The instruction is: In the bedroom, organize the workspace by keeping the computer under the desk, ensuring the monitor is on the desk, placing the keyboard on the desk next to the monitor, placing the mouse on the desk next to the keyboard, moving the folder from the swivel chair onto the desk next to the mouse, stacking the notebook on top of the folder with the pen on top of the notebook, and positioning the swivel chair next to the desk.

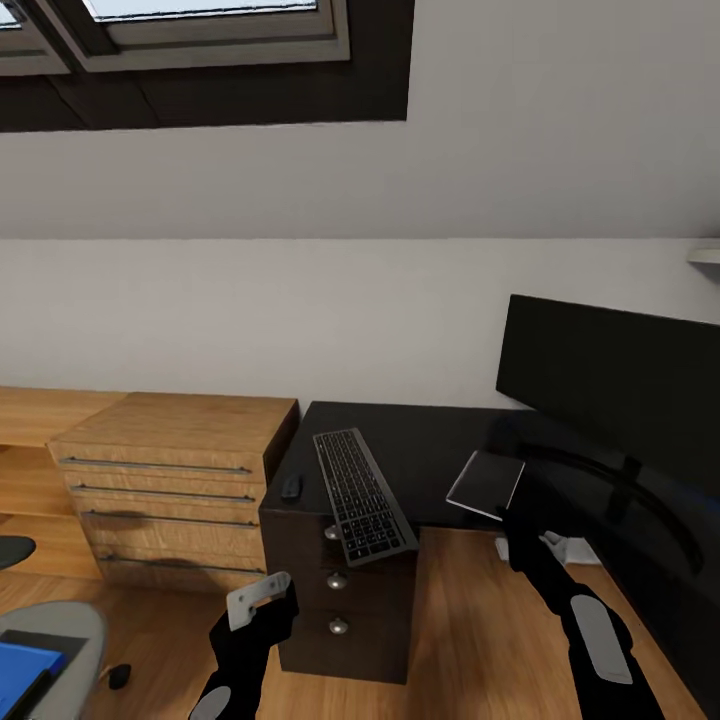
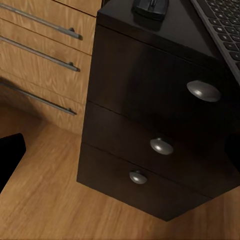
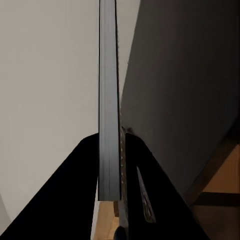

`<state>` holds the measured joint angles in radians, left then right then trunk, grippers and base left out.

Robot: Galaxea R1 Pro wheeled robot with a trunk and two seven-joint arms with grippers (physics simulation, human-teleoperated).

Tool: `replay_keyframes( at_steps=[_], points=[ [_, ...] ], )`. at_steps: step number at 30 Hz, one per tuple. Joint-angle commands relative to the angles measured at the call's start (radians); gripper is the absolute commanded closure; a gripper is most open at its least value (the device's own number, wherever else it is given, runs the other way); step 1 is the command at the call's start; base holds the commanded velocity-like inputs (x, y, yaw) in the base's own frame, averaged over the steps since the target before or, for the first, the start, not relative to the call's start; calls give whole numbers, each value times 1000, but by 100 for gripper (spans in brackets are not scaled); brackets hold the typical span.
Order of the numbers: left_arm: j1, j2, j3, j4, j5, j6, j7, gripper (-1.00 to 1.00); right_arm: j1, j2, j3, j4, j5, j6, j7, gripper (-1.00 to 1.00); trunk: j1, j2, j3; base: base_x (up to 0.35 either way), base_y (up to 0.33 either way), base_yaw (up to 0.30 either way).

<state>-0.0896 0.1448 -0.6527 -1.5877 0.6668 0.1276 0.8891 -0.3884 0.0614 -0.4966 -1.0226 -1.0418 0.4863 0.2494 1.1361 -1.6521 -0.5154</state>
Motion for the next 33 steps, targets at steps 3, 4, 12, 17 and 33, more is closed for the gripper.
replay_keyframes(
  at_steps=[3, 4, 12, 17, 33],
  points=[
    [-1, 1, -2, -2, 2, 6, 7, -100, -1, 1, -4, 1, -7, 9, 2, 100, 12, -22, -11, 0, 0, 0],
    [-1, 1, -2, -2, 2, 6, 7, -100, -1, 1, -4, 2, -7, 9, 2, 100, 15, -29, -14, 0, 0, 0],
    [-1, 0, -2, 0, 3, 7, 7, -100, -1, 0, 1, 26, -7, 8, 2, 100, 46, -85, -39, 0, 0, 0],
    [-1, -1, -3, 0, 3, 7, 7, -100, -1, -2, 40, 54, -6, 6, 2, 100, 65, -120, -54, 0, 0, 0],
    [-1, 0, -8, 2, 4, 7, 7, -100, -1, -4, 60, 62, -6, 5, 2, 100, 100, -183, -83, 0, 0, 0]
  ],
)
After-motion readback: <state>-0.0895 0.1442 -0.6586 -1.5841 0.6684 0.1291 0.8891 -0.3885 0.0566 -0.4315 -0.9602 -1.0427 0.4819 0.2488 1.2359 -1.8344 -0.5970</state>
